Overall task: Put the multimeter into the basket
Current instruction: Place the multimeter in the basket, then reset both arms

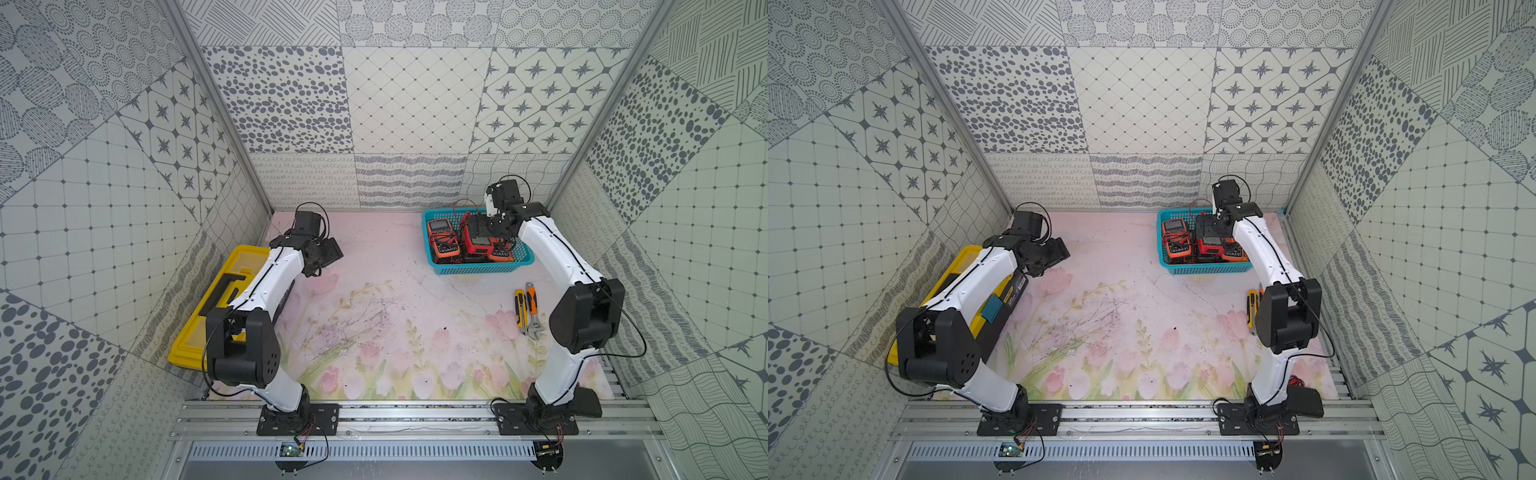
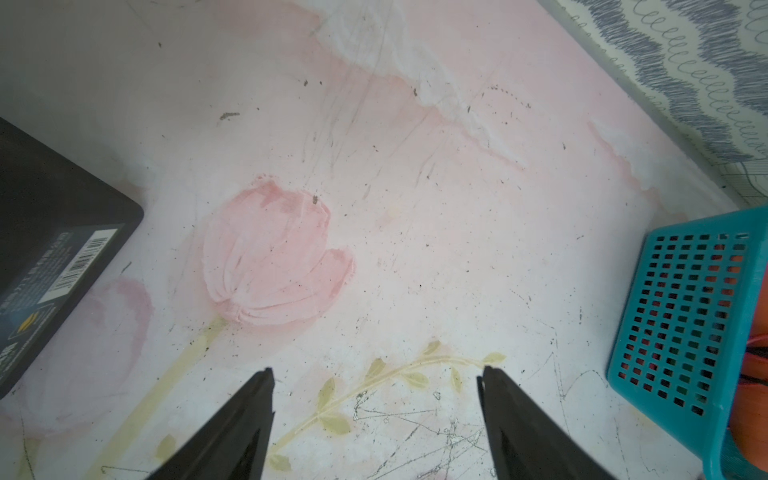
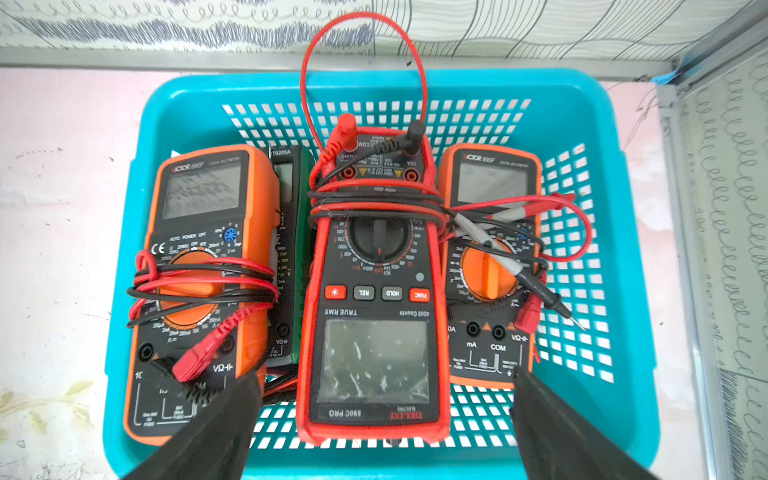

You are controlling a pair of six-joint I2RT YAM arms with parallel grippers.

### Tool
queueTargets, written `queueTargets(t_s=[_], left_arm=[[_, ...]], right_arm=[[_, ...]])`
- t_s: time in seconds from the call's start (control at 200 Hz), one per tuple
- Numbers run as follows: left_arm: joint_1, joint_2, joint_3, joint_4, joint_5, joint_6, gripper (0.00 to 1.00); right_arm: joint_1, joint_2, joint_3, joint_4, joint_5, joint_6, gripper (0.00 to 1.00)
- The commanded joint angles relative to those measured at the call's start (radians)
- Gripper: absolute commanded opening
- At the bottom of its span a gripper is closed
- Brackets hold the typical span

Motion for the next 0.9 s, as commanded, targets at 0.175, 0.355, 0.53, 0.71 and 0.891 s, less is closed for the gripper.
queueTargets(t_s=[0.175, 0.355, 0.53, 0.71, 0.891], left_arm=[[-0.005, -0.145, -0.174, 0.162, -0.039, 0.046, 0.86], [-0.007, -0.27, -0.362, 0.351, -0.077, 0.081, 0.89], [-0.01, -0.367, -0.512, 0.516, -0.118, 0.124, 0.93], [-0.019, -0.397, -0.634, 0.685, -0.144, 0.182, 0.99], [-0.041, -0.404, -0.729, 0.853, -0.203, 0.273, 0.99]], right_arm=[[0.003, -0.301, -0.413, 0.36, 0.053, 0.05, 0.98], [0.004, -0.453, -0.665, 0.562, 0.114, 0.077, 0.99], [0.004, -0.531, -0.905, 0.8, 0.149, -0.003, 0.99], [0.001, -0.502, -1.002, 0.913, 0.216, -0.055, 0.99], [-0.009, -0.413, -1.044, 1.021, 0.242, -0.076, 0.99]])
